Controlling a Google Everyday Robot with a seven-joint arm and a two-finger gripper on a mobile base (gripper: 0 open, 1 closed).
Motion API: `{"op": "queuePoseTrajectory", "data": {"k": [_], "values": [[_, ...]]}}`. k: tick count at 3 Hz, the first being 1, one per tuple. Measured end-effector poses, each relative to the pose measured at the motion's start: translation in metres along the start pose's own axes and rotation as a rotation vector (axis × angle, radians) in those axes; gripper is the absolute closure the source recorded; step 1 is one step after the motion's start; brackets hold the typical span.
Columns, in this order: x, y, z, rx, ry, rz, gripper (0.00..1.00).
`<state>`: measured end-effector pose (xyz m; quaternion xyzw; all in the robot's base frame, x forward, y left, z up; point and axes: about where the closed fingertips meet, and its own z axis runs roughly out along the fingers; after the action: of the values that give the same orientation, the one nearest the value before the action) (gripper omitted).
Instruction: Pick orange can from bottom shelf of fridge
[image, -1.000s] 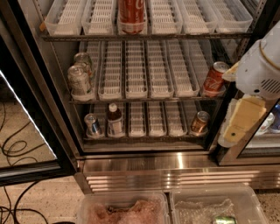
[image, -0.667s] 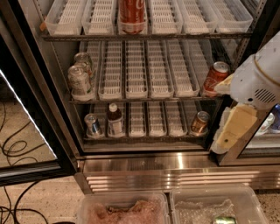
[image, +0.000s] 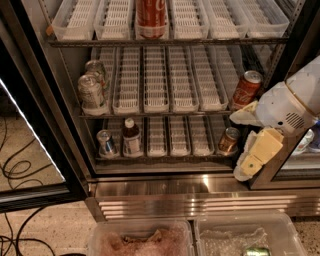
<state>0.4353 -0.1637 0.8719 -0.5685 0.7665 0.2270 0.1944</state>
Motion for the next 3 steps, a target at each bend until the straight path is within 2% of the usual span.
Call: {"op": "queuePoseTrajectory", "data": {"k": [1, 2, 3], "values": [[0.002, 0.001, 0.003, -0.058, -0.018, -0.027, 0.0], [-0.006, 0.02, 0.035, -0.333, -0.189, -0.114, 0.0], [-0.02, 0.037, 0.071, -0.607, -0.425, -0.157, 0.0]]}}
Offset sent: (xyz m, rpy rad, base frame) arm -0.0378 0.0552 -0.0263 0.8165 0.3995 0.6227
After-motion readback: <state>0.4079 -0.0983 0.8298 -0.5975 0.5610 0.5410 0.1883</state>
